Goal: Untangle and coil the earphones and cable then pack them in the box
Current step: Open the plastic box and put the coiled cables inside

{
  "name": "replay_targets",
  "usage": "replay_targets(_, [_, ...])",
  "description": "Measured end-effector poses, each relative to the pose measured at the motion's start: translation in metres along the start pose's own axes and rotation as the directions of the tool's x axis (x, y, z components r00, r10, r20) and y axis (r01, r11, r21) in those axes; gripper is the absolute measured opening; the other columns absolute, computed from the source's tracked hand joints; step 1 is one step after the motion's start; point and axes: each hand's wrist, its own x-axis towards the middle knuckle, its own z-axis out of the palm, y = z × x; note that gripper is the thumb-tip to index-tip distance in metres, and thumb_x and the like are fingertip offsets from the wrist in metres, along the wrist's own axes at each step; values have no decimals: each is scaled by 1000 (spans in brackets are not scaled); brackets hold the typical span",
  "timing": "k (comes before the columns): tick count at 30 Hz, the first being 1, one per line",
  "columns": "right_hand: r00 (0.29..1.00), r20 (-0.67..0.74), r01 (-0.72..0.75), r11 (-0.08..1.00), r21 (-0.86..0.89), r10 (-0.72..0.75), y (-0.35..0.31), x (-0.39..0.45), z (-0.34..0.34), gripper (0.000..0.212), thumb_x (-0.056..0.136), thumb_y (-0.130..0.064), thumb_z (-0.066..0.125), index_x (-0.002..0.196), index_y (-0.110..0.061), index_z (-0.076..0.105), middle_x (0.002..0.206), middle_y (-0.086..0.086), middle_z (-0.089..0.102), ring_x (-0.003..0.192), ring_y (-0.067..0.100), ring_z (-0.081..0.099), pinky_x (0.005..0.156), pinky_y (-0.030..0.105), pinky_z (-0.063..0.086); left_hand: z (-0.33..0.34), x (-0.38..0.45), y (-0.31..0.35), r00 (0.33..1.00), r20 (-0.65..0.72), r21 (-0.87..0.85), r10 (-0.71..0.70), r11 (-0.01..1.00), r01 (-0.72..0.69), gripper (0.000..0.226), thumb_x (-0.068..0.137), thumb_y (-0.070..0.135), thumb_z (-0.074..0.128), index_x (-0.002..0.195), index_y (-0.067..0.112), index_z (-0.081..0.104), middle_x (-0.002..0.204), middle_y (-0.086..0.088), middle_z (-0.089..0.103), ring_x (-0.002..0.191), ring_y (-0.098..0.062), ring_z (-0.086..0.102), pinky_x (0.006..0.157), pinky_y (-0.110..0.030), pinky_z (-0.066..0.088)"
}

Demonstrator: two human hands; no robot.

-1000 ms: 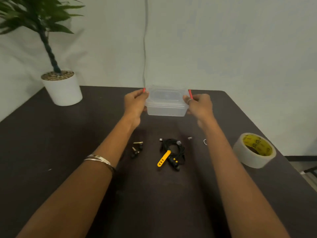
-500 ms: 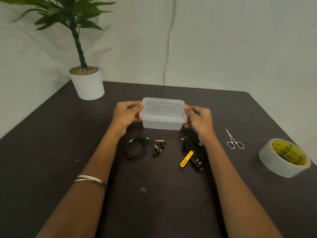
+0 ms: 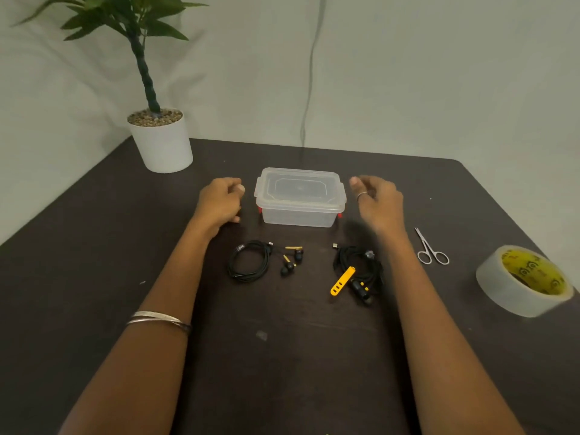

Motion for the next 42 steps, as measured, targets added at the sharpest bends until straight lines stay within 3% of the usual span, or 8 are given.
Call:
replay_targets(3, [970, 184, 142, 986, 87, -156, -15, -3, -8, 68, 81, -44, 72, 138, -16, 49, 140, 2, 52, 129, 15, 47, 105, 30, 38, -14, 4, -9, 956, 241, 87, 167, 977, -193, 65, 95, 17, 57, 151, 23, 24, 152, 0, 34, 137, -19, 35, 113, -35, 28])
replay_targets(9, [709, 671, 558, 754, -346, -216, -51, 23, 12, 113, 69, -65, 70, 154, -21, 11, 161, 7, 14, 147, 28, 11, 117, 52, 9, -5, 0, -8, 843, 478, -18, 247, 962, -272, 109, 81, 18, 74, 152, 27, -8, 160, 7, 9, 146, -12, 5, 110, -24, 9])
replay_targets(16, [670, 737, 537, 742, -401, -87, -61, 40, 23, 111, 56, -75, 73, 148, -33, 28, 146, 2, 38, 136, 30, 30, 111, 56, 24, 10, 2, -7, 875, 434, 1, 213, 971, -237, 132, 67, 28, 85, 148, 28, -19, 159, 2, 20, 146, -20, 15, 119, -39, 12])
replay_targets(20, [668, 731, 351, 925, -143, -141, -61, 38, 11, 89, 66, -55, 77, 143, -21, 44, 141, -4, 46, 128, 14, 42, 99, 26, 33, 11, -2, -6, 892, 407, -32, 199, 979, -204, 132, 70, 19, 83, 148, 20, -23, 156, 7, 26, 144, -14, 18, 108, -23, 14])
replay_targets(27, [968, 231, -112, 993, 34, 101, -40, 40, -19, 98, 56, -74, 74, 133, -17, 53, 136, 0, 54, 123, 23, 50, 103, 42, 40, 8, -3, -5, 892, 414, -31, 184, 982, -188, 128, 71, 17, 82, 149, 20, -19, 156, 8, 27, 144, -15, 20, 112, -28, 16])
replay_targets(31, [903, 7, -401, 850, -342, 429, -10, 27, -28, 111, 48, -92, 58, 126, -13, 52, 135, 18, 50, 131, 43, 36, 106, 59, 23, 8, -3, -6, 893, 412, -29, 182, 982, -187, 127, 71, 18, 83, 150, 22, -17, 156, 8, 26, 144, -16, 21, 116, -35, 16])
replay_targets(35, [930, -99, -343, 737, -583, 354, 4, 4, -17, 82, 73, -75, 59, 123, -10, 55, 136, 25, 48, 131, 44, 32, 107, 55, 19, 9, -5, -5, 897, 400, -21, 188, 980, -196, 125, 71, 18, 83, 151, 23, -14, 156, 8, 27, 144, -15, 21, 116, -37, 15])
replay_targets(42, [968, -129, -248, 750, -613, 215, 8, 4, -22, 52, 87, -52, 61, 119, -12, 60, 133, 19, 51, 131, 42, 33, 105, 56, 23, 9, -6, -7, 889, 411, -64, 200, 979, -191, 118, 71, 9, 81, 153, 24, -3, 157, 2, 24, 140, -9, 26, 116, -33, 20])
